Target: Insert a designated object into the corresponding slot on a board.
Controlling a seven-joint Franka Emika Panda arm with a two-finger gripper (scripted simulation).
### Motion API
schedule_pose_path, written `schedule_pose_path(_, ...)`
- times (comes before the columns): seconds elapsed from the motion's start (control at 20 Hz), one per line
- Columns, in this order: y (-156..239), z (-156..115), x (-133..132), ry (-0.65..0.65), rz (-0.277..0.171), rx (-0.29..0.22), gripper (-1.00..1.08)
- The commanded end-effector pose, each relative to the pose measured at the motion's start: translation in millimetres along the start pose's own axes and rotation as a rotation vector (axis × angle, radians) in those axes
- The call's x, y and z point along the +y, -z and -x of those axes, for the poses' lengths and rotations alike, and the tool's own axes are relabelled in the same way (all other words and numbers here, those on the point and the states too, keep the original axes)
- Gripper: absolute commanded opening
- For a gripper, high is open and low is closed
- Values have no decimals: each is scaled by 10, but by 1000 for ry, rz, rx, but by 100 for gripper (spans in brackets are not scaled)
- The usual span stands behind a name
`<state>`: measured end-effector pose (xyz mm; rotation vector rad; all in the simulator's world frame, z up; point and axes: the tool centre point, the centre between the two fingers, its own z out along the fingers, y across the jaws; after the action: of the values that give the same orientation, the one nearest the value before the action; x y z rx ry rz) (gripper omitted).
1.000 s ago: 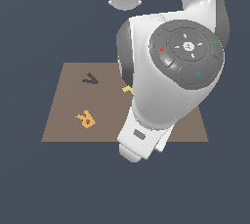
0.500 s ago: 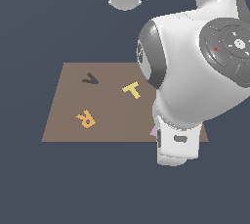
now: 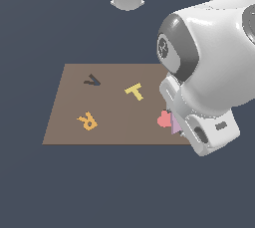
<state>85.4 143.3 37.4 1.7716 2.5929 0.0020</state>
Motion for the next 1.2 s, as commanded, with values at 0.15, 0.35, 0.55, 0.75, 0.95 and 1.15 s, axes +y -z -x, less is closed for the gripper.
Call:
schedule_pose_path(0.15, 11, -239, -127, 270, 1, 0, -100)
schedule_pose_path(0.35, 16, -386, -261, 465, 1, 0, -100)
schedule_pose_path(0.55, 20, -503, -420, 657, 1, 0, -100)
schedule_pose_path(0.75, 25, -585, -596, 844, 1, 0, -100)
schedule_pose_path(0.95, 28, -628, -771, 1019, 1, 0, -100)
schedule_pose_path(1.15, 31, -639, -920, 1164, 1, 0, -100)
